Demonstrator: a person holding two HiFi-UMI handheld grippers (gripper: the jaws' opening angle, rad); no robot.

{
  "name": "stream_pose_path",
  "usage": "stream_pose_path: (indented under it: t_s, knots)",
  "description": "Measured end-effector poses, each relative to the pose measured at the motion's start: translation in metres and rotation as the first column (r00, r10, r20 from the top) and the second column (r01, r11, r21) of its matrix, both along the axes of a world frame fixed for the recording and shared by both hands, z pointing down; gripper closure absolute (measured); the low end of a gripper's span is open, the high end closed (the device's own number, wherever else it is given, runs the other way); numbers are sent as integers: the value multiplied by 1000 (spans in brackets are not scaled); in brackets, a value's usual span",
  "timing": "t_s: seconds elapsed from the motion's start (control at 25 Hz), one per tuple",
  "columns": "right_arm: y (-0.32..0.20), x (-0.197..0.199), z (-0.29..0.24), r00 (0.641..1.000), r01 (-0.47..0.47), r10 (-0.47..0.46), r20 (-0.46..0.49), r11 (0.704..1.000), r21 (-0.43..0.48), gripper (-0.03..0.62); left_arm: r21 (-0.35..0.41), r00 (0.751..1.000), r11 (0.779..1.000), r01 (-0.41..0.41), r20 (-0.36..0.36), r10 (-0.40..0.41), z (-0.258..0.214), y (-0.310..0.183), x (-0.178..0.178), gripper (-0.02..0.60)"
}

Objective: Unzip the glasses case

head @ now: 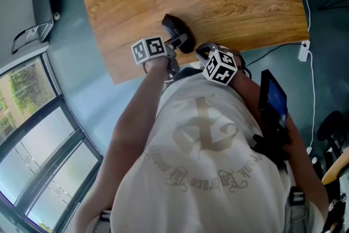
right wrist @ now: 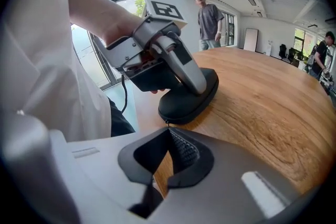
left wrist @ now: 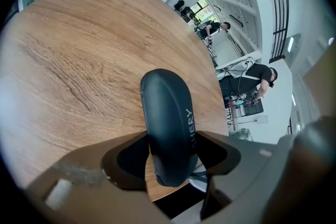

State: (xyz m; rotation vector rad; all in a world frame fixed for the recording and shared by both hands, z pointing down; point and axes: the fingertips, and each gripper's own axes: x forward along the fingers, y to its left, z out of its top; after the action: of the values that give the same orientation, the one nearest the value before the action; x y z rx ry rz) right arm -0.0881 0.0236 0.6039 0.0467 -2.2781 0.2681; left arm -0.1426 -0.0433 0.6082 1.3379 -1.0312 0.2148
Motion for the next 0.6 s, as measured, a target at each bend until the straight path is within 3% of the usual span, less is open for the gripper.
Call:
stream_pose_path:
  t_s: [0.6]
  knots:
    - [-13,6,-2,1000,-14,14,8,999,30,591,-30,993,993,-111,-41,110,2,11,4,291]
